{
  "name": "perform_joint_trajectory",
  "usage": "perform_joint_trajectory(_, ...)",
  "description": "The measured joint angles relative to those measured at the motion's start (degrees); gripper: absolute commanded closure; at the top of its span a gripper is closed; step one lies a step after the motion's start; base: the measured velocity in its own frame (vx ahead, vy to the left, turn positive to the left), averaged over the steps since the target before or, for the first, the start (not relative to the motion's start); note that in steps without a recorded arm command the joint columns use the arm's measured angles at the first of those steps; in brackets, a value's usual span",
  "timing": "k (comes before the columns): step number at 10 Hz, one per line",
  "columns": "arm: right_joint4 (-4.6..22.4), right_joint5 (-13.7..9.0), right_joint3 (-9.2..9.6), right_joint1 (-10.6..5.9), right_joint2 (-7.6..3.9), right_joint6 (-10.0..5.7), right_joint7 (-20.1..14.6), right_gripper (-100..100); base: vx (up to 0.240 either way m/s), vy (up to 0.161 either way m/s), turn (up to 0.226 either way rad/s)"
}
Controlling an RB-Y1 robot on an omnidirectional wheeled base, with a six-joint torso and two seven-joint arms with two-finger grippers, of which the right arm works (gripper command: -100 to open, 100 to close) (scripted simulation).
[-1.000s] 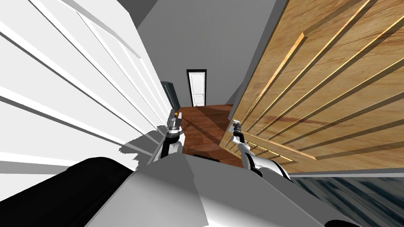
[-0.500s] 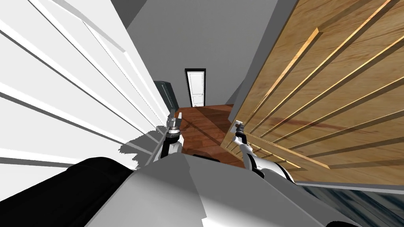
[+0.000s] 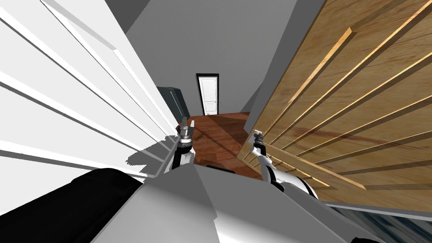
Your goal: Push the door open
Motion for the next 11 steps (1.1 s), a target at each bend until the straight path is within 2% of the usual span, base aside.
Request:
perform_joint_trajectory(1,0.04,-0.29,-0.5,-0.04,-0.16,0.39,0.59,100,0.09,0.019,-0.02)
perform_joint_trajectory(2,2.16,-0.29,-0.44,-1.24,-0.89,-0.45,0.19,100,0.111,0.023,-0.028)
perform_joint_trajectory(4,1.99,-0.9,-1.35,-0.75,-1.31,-0.62,0.5,100,0.181,0.042,-0.056)
perform_joint_trajectory(5,0.56,-1.34,-2.15,-0.01,-1.15,-0.03,1.37,100,0.139,0.04,-0.034)
perform_joint_trajectory(6,0.34,-1.52,-2.42,0.21,-1.53,0.08,1.54,100,0.079,0.014,-0.015)
perform_joint_trajectory(7,1.01,-1.55,-2.44,-0.07,-1.91,-0.4,1.26,100,0.135,0.023,-0.033)
perform_joint_trajectory(9,4.07,-1.97,-3.0,-1.08,-2.76,-1.7,1.06,100,0.19,0.046,-0.059)
perform_joint_trajectory(11,1.98,-2.73,-4.28,0.23,-2.96,-0.86,2.09,100,0.174,0.047,-0.053)
